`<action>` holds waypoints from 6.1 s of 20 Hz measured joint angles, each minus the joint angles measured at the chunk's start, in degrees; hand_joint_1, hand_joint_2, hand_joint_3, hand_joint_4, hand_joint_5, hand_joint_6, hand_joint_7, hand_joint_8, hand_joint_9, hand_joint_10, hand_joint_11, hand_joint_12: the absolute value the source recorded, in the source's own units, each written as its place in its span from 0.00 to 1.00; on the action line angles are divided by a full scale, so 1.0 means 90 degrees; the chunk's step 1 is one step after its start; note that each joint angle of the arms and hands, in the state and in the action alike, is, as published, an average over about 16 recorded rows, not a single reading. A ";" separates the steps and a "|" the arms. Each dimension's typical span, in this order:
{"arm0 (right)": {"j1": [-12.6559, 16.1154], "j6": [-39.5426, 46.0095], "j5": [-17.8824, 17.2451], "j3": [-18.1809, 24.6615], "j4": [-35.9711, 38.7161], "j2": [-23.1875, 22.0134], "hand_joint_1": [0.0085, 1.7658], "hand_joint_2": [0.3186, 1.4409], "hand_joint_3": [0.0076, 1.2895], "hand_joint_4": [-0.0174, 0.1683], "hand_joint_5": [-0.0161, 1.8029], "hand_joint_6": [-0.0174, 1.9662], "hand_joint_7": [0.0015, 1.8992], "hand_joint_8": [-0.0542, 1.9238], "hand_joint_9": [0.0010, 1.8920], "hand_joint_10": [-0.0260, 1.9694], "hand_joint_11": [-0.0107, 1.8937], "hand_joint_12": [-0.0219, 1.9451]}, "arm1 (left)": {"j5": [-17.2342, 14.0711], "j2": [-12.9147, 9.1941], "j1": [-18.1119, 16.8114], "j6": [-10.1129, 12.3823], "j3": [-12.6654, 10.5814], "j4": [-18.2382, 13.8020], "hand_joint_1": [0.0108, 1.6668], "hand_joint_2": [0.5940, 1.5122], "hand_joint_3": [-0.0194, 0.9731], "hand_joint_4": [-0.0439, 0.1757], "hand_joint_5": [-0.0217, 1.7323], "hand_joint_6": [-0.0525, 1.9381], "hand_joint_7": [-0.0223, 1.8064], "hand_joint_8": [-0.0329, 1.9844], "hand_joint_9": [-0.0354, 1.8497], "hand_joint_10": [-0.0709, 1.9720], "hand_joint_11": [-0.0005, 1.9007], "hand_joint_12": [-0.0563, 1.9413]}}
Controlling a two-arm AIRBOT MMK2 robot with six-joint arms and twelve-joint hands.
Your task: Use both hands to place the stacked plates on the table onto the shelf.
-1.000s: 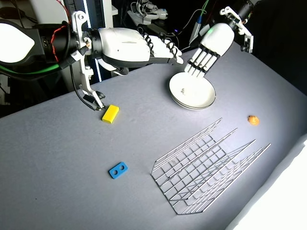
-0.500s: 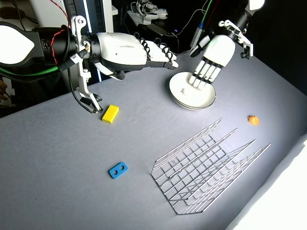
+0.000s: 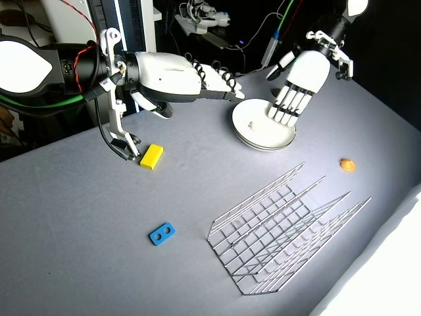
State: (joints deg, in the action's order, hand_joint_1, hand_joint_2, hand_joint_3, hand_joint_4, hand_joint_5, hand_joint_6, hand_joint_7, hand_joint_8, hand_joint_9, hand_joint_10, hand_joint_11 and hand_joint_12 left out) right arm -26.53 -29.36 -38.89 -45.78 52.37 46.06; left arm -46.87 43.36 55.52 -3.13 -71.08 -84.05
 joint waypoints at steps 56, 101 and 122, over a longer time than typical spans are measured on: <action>0.0279 -0.3947 0.1307 -0.1741 -0.2213 0.3264 0.61 0.61 0.01 0.17 0.44 0.48 0.50 0.45 0.64 0.03 0.46 0.45 | 0.1147 0.0087 -0.0578 -0.0003 0.0867 0.1710 0.01 0.63 0.03 0.20 0.04 0.03 0.04 0.01 0.03 0.04 0.01 0.03; 0.2251 -0.2562 0.1174 -0.1629 -0.4312 0.1848 0.66 0.61 0.01 0.20 0.51 0.54 0.54 0.50 0.65 0.02 0.43 0.46 | 0.0665 -0.0902 -0.1163 -0.0042 -0.0052 0.1544 0.01 0.66 0.03 0.20 0.06 0.03 0.05 0.02 0.04 0.04 0.01 0.03; 0.2832 -0.1986 0.2824 -0.2384 -0.6262 0.2059 0.67 0.63 0.00 0.14 0.50 0.54 0.54 0.51 0.66 0.02 0.42 0.48 | -0.1912 -0.0564 -0.0637 -0.1349 -0.0277 0.0862 0.00 0.65 0.03 0.20 0.05 0.03 0.04 0.02 0.03 0.04 0.01 0.03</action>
State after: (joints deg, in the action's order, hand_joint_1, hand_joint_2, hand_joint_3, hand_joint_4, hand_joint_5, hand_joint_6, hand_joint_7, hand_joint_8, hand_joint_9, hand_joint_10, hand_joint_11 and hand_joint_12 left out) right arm -1.04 -47.23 -13.48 -67.23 -3.99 64.59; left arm -64.07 38.28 49.79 -15.27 -73.57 -76.29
